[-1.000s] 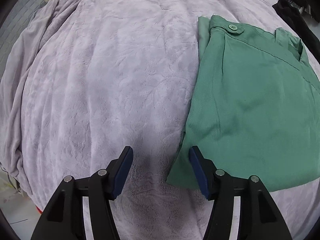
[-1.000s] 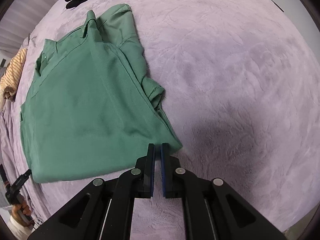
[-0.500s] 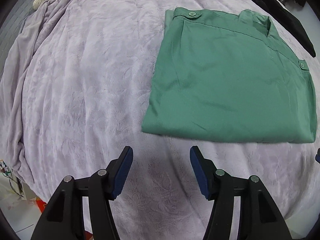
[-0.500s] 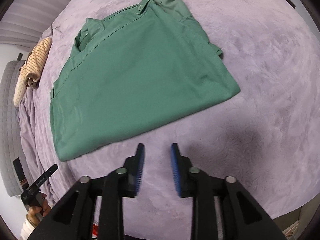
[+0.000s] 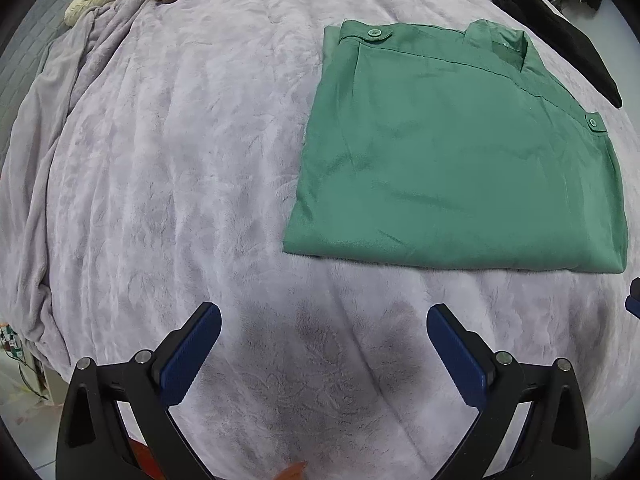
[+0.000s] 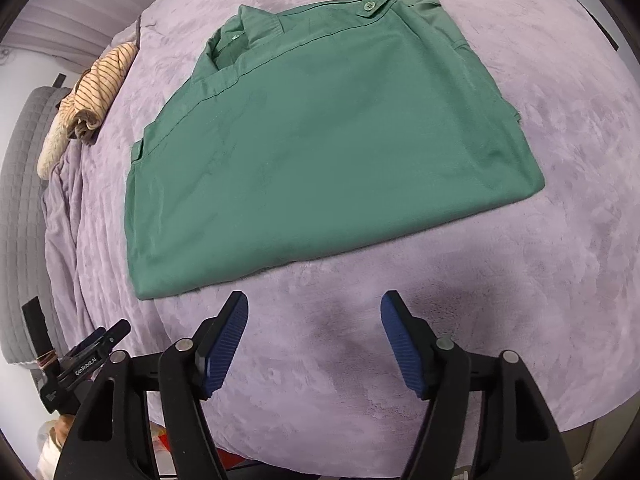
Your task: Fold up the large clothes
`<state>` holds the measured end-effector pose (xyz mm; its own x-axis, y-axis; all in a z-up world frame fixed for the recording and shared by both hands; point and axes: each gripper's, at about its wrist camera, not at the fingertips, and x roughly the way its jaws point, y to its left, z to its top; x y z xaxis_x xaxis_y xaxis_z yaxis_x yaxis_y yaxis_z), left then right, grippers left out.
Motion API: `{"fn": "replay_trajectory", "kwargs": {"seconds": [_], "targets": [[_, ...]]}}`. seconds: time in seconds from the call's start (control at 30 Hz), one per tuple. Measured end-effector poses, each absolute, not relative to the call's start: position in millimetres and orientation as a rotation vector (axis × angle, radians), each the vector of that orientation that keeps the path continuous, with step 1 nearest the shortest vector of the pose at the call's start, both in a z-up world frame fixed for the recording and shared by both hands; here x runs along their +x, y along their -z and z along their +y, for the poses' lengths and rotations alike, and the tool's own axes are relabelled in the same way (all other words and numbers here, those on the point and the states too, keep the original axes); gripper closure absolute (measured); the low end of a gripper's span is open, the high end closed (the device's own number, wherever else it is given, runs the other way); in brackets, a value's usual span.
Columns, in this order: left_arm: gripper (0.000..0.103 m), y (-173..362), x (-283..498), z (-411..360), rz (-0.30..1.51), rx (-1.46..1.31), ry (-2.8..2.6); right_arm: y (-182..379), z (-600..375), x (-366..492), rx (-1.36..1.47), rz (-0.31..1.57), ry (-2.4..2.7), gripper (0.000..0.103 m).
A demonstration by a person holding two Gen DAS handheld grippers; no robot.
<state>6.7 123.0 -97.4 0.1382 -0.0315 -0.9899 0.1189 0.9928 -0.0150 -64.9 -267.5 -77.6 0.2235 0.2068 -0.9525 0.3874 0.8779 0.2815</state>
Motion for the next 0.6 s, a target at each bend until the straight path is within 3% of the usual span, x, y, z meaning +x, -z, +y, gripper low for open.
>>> {"fn": "replay_trajectory", "kwargs": {"seconds": [0.13,0.2,0.6], "targets": [[0.0,104.3,7.3,121.7,1.442,0.098,0.119,80.3,-248.1,-62.4,0.477,1.366,0.131,0.015],[0.0,106.9,7.9,121.5,1.446,0.101,0.124,84.8,-240.0,-60.7,0.461,1.383,0.125,0.0],[0.0,123.8,15.9,138.5,1.492,0.052,0.145,111.5,-199.2,-51.2,0.49,1.5,0.015,0.0]]}}
